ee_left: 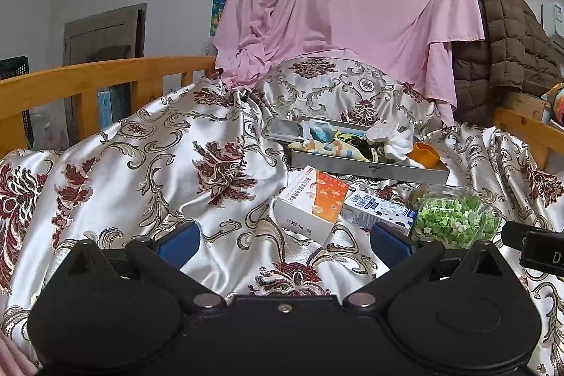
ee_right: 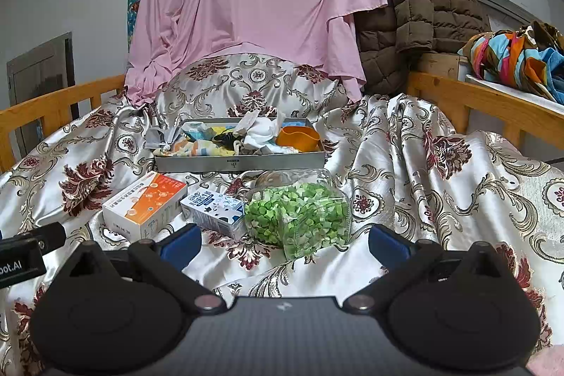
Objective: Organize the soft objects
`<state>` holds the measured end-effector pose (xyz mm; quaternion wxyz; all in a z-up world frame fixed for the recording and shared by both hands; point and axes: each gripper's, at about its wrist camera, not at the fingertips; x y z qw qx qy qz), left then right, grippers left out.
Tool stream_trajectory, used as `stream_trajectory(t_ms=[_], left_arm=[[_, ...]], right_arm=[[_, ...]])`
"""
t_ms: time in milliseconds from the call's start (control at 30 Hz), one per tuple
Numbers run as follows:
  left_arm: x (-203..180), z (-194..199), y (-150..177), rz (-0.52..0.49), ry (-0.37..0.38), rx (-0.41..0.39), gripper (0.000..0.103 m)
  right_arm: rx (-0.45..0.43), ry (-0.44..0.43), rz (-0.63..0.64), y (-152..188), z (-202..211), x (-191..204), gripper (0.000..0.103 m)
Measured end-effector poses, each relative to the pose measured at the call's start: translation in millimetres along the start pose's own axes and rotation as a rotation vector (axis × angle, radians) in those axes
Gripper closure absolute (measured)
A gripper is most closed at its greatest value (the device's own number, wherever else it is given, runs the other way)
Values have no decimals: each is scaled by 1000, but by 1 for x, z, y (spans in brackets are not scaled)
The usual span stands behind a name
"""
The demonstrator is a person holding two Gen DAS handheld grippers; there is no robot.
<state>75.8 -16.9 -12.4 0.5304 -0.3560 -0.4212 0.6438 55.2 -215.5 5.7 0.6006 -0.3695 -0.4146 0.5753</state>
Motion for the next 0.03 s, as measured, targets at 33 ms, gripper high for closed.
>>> stream_trajectory(t_ms=[33], left_arm=[[0, 0, 0, -1, 7, 3, 1]], right_arm=[[0, 0, 0, 0, 0, 0, 0]])
Point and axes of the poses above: each gripper's, at about its wrist camera, not at the fingertips, and z roughly against the way its jaws point, x to its left, y to its underside, and after that the axes turned 11 degrees about -y, right-handed
